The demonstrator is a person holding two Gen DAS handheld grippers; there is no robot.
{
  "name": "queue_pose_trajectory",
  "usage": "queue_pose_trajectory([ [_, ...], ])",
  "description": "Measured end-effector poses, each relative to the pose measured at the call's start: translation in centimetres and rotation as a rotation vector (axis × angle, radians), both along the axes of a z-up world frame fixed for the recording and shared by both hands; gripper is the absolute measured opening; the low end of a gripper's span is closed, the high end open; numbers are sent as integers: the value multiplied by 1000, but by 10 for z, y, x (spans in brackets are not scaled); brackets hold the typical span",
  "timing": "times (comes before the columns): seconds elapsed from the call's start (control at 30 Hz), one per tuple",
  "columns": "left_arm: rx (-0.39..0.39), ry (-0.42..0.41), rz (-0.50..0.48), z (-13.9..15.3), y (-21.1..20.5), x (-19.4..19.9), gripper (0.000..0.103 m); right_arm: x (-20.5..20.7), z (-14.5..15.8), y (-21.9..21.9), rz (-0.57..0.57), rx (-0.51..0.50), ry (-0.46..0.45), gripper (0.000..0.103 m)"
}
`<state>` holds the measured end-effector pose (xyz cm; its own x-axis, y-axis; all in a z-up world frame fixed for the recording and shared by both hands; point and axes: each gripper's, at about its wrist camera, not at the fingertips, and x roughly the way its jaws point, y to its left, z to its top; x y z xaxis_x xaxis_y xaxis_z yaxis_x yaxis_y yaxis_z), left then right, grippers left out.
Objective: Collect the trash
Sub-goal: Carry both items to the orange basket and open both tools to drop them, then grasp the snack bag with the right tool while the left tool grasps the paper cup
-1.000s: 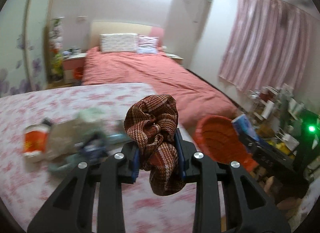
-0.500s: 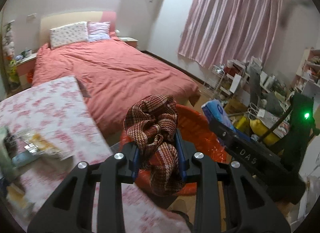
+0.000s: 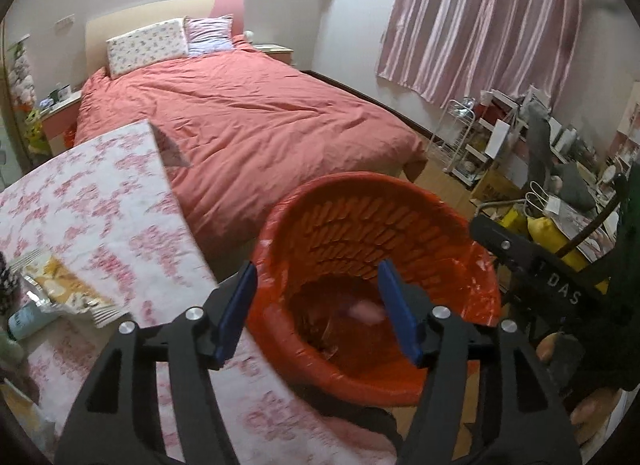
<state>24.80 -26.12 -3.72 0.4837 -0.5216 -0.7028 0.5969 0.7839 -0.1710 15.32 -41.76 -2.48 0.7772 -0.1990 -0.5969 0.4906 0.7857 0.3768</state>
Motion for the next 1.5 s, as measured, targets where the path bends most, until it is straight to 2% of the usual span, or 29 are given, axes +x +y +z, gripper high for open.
queue_pose_trajectory([
  [0.23, 7, -38, 73, 14, 53, -10, 67, 1, 15, 18, 24, -49, 11, 71],
  [0.43, 21, -73, 162, 22, 114, -24, 71, 7, 31, 65, 115, -109, 7, 71],
  [0.63, 42, -122, 319, 28, 197, -34, 75, 20, 43, 130, 271, -151, -2, 71],
  [0.8, 100, -167, 481, 26, 271, -36, 78, 37, 41, 192, 418, -150, 12, 71],
  [1.03, 104, -115, 691, 15, 375, -30, 79, 60, 27, 275, 608, -153, 45, 71],
  [1.13, 107, -107, 734, 12, 395, -30, 80, 66, 19, 303, 666, -157, 62, 72],
  [1.23, 108, -100, 763, 10, 412, -33, 81, 69, 15, 323, 700, -182, 65, 82],
  [1.5, 100, -70, 790, -1, 432, -36, 82, 83, -5, 346, 714, -254, 156, 82],
])
